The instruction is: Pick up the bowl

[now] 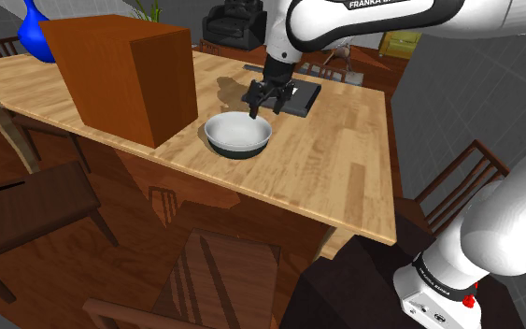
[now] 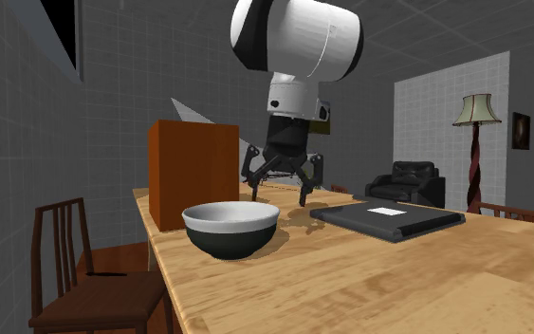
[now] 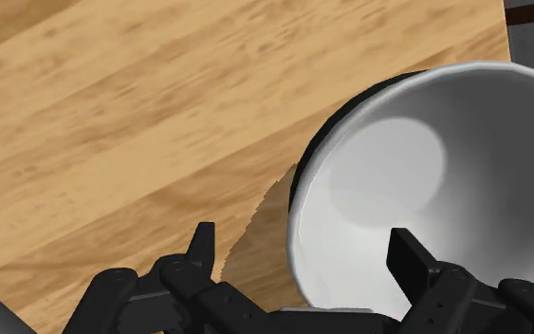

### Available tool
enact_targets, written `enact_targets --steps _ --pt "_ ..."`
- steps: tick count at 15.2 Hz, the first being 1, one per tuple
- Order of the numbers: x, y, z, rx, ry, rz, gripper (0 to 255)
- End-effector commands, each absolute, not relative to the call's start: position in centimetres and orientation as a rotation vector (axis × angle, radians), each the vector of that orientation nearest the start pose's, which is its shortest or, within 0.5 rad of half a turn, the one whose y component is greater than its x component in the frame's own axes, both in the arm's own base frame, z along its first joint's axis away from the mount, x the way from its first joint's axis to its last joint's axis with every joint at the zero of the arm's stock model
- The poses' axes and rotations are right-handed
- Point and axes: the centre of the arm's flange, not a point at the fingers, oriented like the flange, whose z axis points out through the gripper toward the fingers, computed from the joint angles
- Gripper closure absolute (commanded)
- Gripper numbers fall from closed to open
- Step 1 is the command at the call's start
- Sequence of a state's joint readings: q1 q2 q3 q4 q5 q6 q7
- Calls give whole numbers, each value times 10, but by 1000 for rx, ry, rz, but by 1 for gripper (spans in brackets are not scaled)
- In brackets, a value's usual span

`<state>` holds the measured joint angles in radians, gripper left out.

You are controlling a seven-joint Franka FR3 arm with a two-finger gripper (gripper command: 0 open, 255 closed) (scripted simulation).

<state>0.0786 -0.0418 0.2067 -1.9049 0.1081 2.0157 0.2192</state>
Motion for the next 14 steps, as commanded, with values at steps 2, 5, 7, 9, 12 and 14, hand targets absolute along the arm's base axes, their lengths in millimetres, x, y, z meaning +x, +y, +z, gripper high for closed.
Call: enact_targets --steps 2,5,7,9,12,14 --pt "540 166 522 -3008 -41 -188 0" --pt "540 165 522 -3008 -41 -187 255" --pt "540 165 522 -3008 -41 -187 255" --pt "540 165 522 -3008 -41 -187 255" --pt "540 166 522 -3008 -41 -188 255" --pt "540 166 532 -3008 -41 -188 255"
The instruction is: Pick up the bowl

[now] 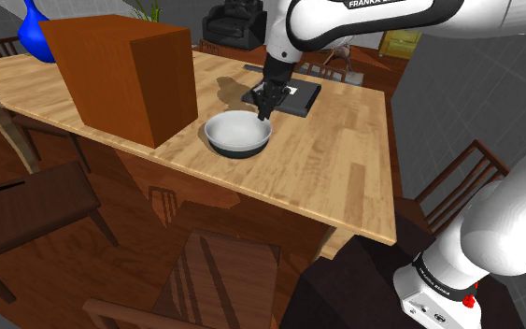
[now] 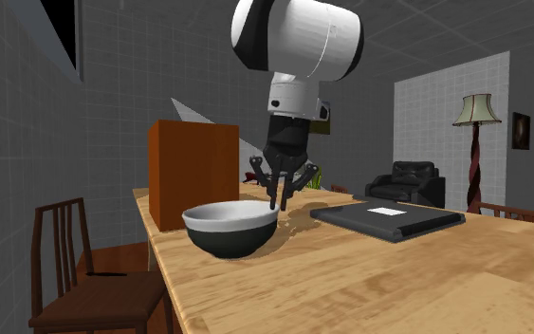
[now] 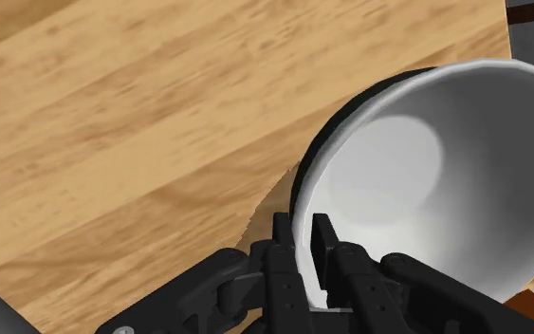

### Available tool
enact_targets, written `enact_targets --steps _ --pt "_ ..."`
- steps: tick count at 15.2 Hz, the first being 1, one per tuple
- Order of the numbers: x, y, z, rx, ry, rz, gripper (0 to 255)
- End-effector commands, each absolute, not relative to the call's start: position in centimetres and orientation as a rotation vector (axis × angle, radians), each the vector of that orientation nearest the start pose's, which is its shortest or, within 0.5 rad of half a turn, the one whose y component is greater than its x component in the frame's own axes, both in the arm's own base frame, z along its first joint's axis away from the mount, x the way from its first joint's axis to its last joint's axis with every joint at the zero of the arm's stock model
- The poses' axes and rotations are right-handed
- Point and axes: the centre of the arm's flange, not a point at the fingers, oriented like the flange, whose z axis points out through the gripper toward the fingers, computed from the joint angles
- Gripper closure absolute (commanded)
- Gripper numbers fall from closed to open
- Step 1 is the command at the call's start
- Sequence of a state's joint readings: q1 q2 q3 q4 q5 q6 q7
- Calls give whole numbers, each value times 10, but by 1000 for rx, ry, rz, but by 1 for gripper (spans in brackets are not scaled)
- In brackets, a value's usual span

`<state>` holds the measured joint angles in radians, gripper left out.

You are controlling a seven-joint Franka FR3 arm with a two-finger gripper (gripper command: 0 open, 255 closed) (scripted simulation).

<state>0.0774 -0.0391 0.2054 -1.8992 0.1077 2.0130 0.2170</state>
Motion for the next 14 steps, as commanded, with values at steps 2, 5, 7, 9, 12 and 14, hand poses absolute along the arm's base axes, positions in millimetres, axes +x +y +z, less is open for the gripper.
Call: enact_targets --steps 2,5,7,9,12,14 --pt "540 166 543 -3008 -41 -188 255" --pt "540 166 559 -3008 -41 -188 255" --pt "540 166 569 -3008 -41 -188 255" --pt "540 166 580 -3008 -41 -188 255" --pt "540 166 596 -3008 -41 -188 255" --pt "540 166 602 -3008 -41 -188 255"
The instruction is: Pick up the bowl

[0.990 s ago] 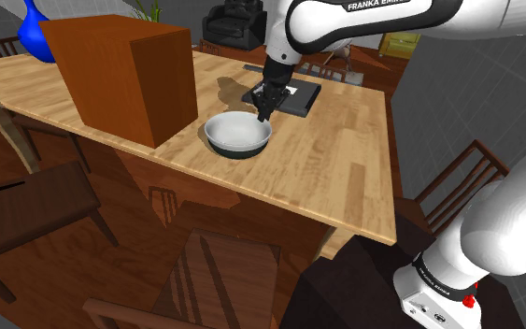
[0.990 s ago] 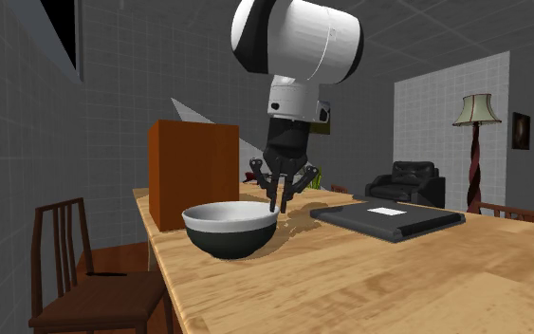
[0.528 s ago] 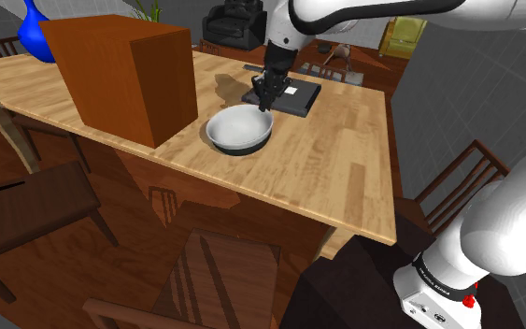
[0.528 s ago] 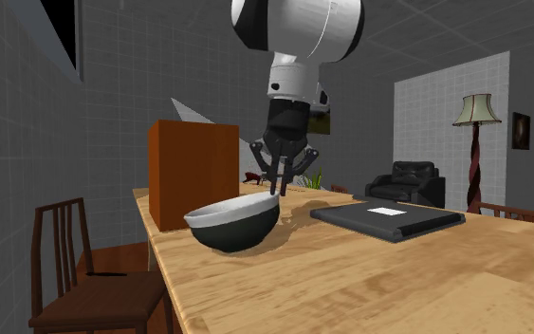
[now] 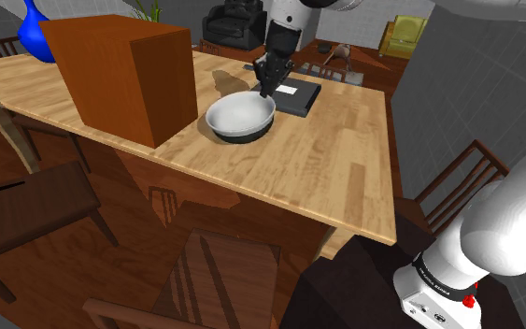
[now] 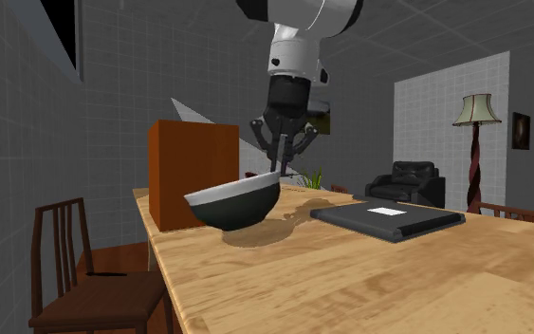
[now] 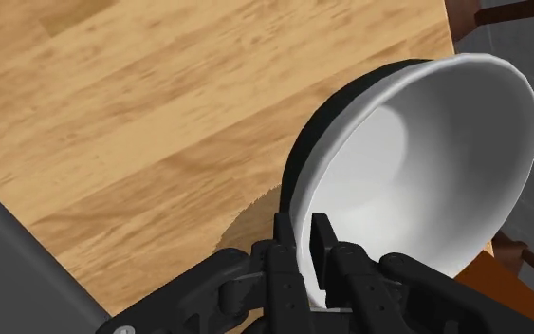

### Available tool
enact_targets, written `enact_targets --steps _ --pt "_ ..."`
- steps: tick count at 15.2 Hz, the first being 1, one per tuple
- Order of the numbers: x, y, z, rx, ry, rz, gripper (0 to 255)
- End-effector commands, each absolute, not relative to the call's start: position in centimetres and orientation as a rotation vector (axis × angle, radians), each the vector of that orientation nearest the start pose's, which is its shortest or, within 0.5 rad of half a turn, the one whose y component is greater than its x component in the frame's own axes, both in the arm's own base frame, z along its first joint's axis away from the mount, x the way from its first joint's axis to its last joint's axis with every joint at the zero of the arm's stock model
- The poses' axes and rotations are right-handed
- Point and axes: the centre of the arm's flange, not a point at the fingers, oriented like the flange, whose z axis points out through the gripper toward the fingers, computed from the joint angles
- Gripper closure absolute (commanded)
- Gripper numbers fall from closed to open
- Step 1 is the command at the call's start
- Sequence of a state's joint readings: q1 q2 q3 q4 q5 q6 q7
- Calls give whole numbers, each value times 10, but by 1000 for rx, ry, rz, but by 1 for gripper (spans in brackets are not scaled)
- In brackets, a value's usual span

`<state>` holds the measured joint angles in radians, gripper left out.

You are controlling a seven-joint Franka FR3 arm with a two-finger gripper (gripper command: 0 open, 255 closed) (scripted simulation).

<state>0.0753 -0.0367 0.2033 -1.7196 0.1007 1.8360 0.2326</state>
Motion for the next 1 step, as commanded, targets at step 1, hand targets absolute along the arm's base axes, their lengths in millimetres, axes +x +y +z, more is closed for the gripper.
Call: enact_targets --steps 1 --pt "540 166 602 -3008 -41 -188 255"
